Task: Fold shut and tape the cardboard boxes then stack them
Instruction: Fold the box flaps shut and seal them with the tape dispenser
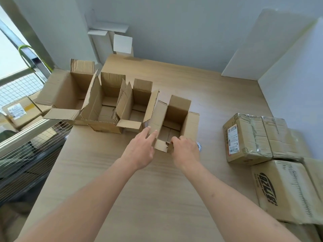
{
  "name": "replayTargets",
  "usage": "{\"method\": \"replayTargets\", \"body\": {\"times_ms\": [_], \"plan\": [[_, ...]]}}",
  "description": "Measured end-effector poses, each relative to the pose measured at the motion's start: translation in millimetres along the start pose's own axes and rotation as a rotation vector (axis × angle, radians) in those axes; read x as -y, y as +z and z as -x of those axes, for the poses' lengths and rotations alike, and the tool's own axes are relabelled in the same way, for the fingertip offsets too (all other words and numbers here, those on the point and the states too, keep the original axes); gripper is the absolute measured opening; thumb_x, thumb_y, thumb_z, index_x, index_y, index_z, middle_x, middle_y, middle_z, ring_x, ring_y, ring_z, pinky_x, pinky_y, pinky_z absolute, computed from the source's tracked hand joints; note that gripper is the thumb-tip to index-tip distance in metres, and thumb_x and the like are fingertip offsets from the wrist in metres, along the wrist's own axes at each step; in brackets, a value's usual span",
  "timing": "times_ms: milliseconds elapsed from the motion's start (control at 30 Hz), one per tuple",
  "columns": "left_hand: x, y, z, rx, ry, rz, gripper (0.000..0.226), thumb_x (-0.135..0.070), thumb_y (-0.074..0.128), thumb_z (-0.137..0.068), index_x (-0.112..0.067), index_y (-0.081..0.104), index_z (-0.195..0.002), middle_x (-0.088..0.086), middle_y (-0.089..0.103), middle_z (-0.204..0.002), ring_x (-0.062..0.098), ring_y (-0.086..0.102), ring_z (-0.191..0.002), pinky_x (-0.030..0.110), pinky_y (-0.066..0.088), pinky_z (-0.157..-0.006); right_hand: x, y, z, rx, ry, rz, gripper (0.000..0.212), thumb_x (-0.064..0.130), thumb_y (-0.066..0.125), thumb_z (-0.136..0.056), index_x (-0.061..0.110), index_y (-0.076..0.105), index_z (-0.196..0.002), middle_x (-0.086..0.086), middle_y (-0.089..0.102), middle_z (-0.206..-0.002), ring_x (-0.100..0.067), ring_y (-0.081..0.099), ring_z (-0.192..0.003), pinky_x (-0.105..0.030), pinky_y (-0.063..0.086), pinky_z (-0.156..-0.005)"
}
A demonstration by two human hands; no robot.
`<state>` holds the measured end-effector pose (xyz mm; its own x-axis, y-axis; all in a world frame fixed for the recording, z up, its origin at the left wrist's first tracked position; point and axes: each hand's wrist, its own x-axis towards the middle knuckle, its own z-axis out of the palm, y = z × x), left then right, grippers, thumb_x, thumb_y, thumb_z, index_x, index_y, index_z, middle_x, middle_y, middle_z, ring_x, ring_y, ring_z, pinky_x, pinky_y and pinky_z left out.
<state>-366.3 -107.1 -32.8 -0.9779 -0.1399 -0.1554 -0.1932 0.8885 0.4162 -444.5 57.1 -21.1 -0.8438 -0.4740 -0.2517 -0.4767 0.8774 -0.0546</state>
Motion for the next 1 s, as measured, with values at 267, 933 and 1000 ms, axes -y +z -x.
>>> {"method": "replayTargets", "body": {"times_ms": [267, 933, 1000], "plan": [[-4, -1, 57, 0.021, -0.012, 0.012, 0.072, -0.008, 0.057, -0.093, -0.021, 0.033, -0.159, 0.011, 0.018, -0.168, 0.030, 0.034, -0.147, 0.040, 0.040, -0.116, 6, 14, 72, 0.083, 0.014, -0.122, 0.037, 0.004, 0.054, -0.089, 0.027, 0.064, -0.116, -0.002, 0.057, -0.109, -0.029, 0.057, -0.106, -0.033, 0.042, -0.073], [-14, 49, 335, 0.067, -0.279, -0.003, 0.065, -0.017, 0.059, -0.094, -0.021, 0.040, -0.156, 0.017, 0.016, -0.166, 0.036, 0.028, -0.149, 0.041, 0.029, -0.121, 50, 77, 309, 0.125, -0.253, -0.104, 0.023, 0.005, 0.055, -0.095, 0.013, 0.074, -0.105, -0.009, 0.057, -0.116, -0.035, 0.061, -0.107, -0.037, 0.052, -0.084], [-8, 48, 353, -0.001, -0.289, -0.061, 0.064, -0.020, 0.059, -0.095, -0.022, 0.039, -0.156, 0.020, 0.019, -0.162, 0.038, 0.032, -0.145, 0.043, 0.032, -0.118, 52, 81, 322, 0.141, -0.286, -0.124, 0.017, 0.006, 0.058, -0.095, 0.012, 0.073, -0.101, -0.008, 0.055, -0.121, -0.036, 0.060, -0.107, -0.034, 0.049, -0.081]]}}
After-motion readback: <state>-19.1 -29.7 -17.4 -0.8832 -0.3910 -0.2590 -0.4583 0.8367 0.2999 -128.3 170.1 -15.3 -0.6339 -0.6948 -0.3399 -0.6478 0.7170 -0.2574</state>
